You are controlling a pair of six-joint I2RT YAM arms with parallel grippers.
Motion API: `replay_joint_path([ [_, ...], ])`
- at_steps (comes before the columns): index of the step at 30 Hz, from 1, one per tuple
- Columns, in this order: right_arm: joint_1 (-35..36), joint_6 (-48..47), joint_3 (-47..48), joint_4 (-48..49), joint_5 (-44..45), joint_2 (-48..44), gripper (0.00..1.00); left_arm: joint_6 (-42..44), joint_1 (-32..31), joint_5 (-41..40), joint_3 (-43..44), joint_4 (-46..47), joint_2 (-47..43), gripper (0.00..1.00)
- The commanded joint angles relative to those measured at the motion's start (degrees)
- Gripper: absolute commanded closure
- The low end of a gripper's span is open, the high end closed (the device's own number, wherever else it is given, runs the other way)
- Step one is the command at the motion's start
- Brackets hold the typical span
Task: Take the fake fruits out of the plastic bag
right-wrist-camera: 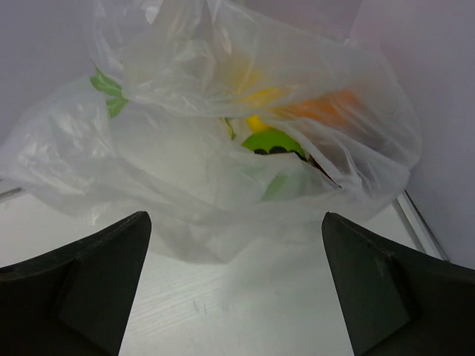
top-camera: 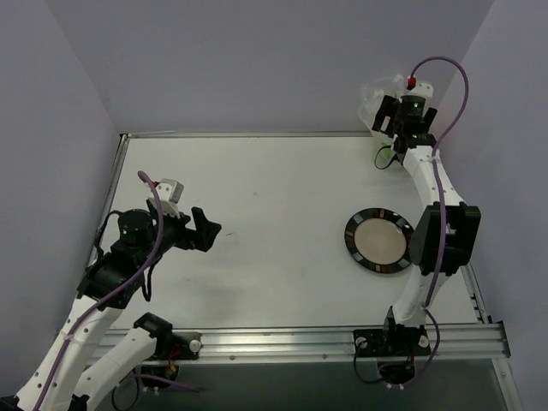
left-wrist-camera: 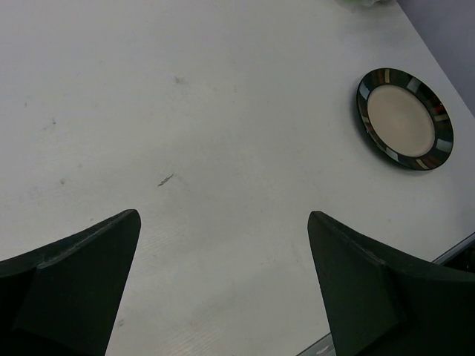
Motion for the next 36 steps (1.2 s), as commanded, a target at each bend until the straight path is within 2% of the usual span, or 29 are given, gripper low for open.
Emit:
replay_joint_path([
  [1,0.2,-3.6,7.6,-1.0,2.5,5.0,0.06,-0.6,-0.6,-0.9,2.2,0.8,1.3,0.06],
  [2,0.1,-3.8,8.8,-1.0,2.9,6.0,0.12,-1.2,-0.7,-0.6,2.1,1.3,1.9,0.06],
  [3,0.1,-4.4,10.2,-1.1,2.4,8.9,0.14,-1.6,-0.6,-0.2,2.0,1.7,2.3,0.06],
  [8,0.1,-5.9,21.5,-2.5,-2.9,19.4,0.11,-4.9,-0.5,2.9,2.7,4.7,6.0,0.06],
  [10,0.1,-5.9,22.9,-3.8,-9.2,20.3,0.13,-7.1,-0.5,4.3,2.7,6.3,8.1,0.05],
  [12,0.5,-5.8,23.6,-3.6,-12.7,21.3,0.20,-11.5,-0.6,5.5,2.4,10.6,9.7,0.05],
  [14,1.4,-7.2,25.2,-3.6,-14.9,22.4,0.38,-16.8,-0.7,7.5,1.1,16.6,12.7,0.03],
  [16,1.5,-7.8,26.3,-3.5,-15.8,23.3,0.74,-20.1,-1.0,8.2,-0.1,21.1,16.7,0.03],
  [17,1.5,-7.9,26.7,-3.5,-16.1,23.5,0.95,-22.2,-1.7,7.4,-1.2,25.0,18.0,0.02],
  [18,1.5,-7.9,26.7,-3.5,-17.3,23.5,1.00,-22.8,-2.0,6.9,-1.5,25.7,19.8,0.02],
  [21,1.5,-6.4,23.1,-2.2,-20.7,20.3,1.00,-24.8,-3.6,4.4,-1.2,31.8,26.4,0.02],
  [23,1.6,-4.3,18.8,3.7,-24.2,15.7,1.00,-27.0,-4.7,4.3,-0.9,37.1,31.1,0.03],
  [25,4.0,-2.5,12.8,6.3,-27.1,12.7,1.00,-27.6,-7.2,2.6,1.1,39.5,35.6,0.03],
  [29,9.5,-1.2,9.2,8.2,-32.8,7.7,1.00,-26.9,-10.6,1.2,6.4,44.1,41.5,0.04],
  [31,12.7,-1.3,5.9,8.3,-32.9,5.7,1.00,-26.2,-12.0,-0.3,9.5,44.4,43.8,0.06],
  [33,13.2,1.7,0.7,13.7,-33.9,1.1,1.00,-25.1,-12.3,-0.6,11.6,43.9,45.3,0.06],
  [34,13.1,5.5,-5.8,16.6,-34.5,-0.5,1.00,-24.4,-12.7,-1.3,13.3,43.8,46.7,0.06],
  [35,13.0,7.0,-8.7,21.0,-34.1,-3.8,0.99,-24.0,-12.8,-1.6,14.2,43.7,47.4,0.06],
  [36,13.0,8.1,-11.2,22.3,-33.3,-4.9,0.91,-23.5,-12.9,-1.7,15.0,43.7,48.1,0.06],
])
